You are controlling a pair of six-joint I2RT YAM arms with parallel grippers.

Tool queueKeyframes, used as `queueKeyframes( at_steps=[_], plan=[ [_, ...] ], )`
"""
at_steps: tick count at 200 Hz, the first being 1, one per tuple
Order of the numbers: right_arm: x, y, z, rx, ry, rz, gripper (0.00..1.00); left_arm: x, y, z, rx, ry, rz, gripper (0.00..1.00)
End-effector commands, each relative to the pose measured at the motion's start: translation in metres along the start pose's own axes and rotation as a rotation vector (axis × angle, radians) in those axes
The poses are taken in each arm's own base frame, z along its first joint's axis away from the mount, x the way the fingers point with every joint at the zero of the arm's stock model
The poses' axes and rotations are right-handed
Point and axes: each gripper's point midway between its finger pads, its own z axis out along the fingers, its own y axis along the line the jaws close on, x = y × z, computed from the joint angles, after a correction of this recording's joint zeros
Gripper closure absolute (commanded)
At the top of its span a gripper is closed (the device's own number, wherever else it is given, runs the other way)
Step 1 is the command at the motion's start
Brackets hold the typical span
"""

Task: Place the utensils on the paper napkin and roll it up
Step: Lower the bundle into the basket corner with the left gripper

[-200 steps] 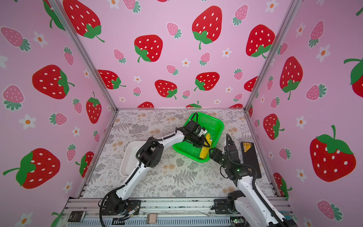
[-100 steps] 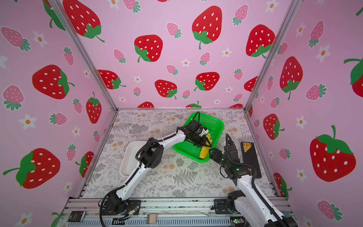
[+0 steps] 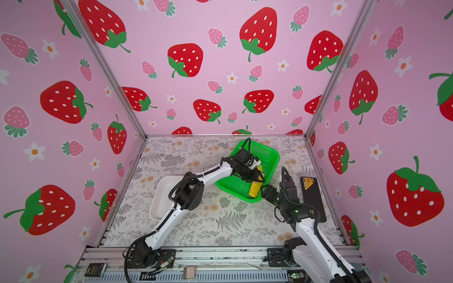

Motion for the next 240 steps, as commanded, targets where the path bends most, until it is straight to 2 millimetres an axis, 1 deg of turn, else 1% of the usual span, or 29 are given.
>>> queueKeyframes(
  at_steps=[1, 25, 67, 84, 112, 114, 117, 165, 206, 240],
  plan=[
    [-0.003, 0.001, -0.002, -0.007, -0.011, 0.013, 0.30, 0.020, 0.038, 0.007, -0.147, 0.048, -0.048, 0.47],
    [-0.002, 0.001, -0.002, -0.006, -0.009, 0.013, 0.30, 0.021, 0.037, 0.006, -0.160, 0.052, -0.041, 0.47],
    [-0.002, 0.001, -0.002, -0.006, -0.009, 0.013, 0.30, 0.022, 0.039, 0.006, -0.186, 0.054, -0.029, 0.45],
    [-0.002, 0.001, -0.002, -0.006, -0.009, 0.013, 0.30, 0.022, 0.040, 0.006, -0.196, 0.053, -0.027, 0.38],
    [-0.001, 0.001, -0.001, -0.009, -0.006, 0.012, 0.30, 0.023, 0.045, 0.004, -0.227, 0.053, -0.013, 0.33],
    [-0.001, 0.001, -0.001, -0.008, -0.004, 0.012, 0.30, 0.017, 0.034, -0.003, -0.219, 0.035, 0.002, 0.33],
    [-0.001, 0.001, -0.001, -0.009, -0.004, 0.012, 0.30, 0.015, 0.031, -0.007, -0.217, 0.026, 0.008, 0.32],
    [-0.001, 0.003, -0.002, -0.019, -0.007, 0.014, 0.30, 0.008, 0.027, -0.017, -0.255, 0.003, 0.031, 0.28],
    [-0.002, 0.003, -0.001, -0.022, -0.012, 0.014, 0.30, 0.002, 0.020, -0.030, -0.277, -0.020, 0.056, 0.27],
    [0.000, 0.004, 0.001, -0.030, -0.001, 0.018, 0.30, 0.001, 0.020, -0.037, -0.303, -0.026, 0.068, 0.27]
  ],
)
